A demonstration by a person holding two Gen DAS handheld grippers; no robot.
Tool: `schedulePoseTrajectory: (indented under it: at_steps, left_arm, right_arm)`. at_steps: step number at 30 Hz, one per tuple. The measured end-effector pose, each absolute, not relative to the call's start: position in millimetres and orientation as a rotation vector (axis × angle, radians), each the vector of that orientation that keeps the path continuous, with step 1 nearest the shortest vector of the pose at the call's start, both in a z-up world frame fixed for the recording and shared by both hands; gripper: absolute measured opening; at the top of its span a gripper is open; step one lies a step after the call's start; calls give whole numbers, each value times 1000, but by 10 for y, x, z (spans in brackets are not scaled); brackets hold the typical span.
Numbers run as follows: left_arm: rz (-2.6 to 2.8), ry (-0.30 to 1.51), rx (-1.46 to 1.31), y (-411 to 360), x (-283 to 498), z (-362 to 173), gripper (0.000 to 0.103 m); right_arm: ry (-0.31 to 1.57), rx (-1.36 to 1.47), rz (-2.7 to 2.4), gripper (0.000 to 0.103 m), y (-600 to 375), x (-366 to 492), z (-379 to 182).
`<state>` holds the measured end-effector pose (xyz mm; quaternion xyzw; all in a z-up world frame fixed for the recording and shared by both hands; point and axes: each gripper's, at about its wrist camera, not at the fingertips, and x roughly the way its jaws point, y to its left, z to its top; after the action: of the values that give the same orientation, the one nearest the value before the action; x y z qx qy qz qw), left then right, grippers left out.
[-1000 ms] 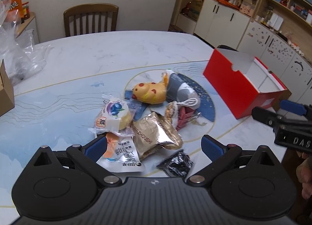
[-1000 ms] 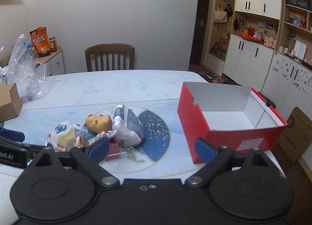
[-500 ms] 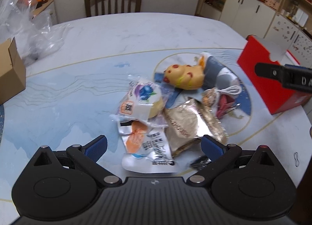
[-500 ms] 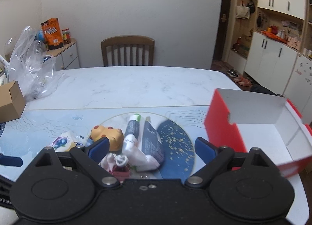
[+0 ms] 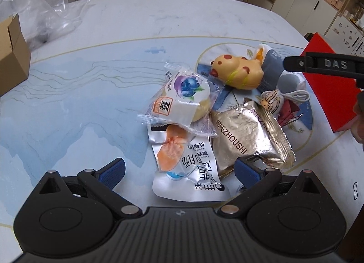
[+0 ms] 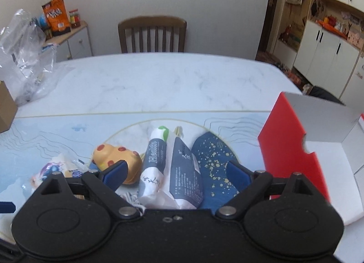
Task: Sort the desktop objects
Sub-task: 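Close left gripper on silver orange-print packet while right gripper grasps white tube with grey packet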
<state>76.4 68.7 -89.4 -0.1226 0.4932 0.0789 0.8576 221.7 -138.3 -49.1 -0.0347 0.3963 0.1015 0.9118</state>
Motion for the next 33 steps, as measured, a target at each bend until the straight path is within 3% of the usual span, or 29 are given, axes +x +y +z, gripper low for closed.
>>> schedulePoseTrajectory:
  at_steps: [13, 18, 23, 29, 33]
  left_arm:
    - [142, 1077, -252, 705, 814, -1026, 96]
    - [134, 1065, -243, 695, 832, -1018, 89]
    - [114, 1055, -201, 638, 847, -986, 63]
    - [105, 1051, -221, 676, 830, -979, 60]
    - [108, 1048, -234, 702, 812, -972, 55]
  right_arm:
    - [992, -114, 179, 85, -1256, 2538, -776]
    - [1011, -113, 185, 73, -1256, 2560, -801]
    - [1019, -119, 186, 59, -1246, 2560, -801]
    - [1011, -118, 178, 50, -1264, 2529, -763]
    - [996, -112, 189, 33, -1297, 2489, -722]
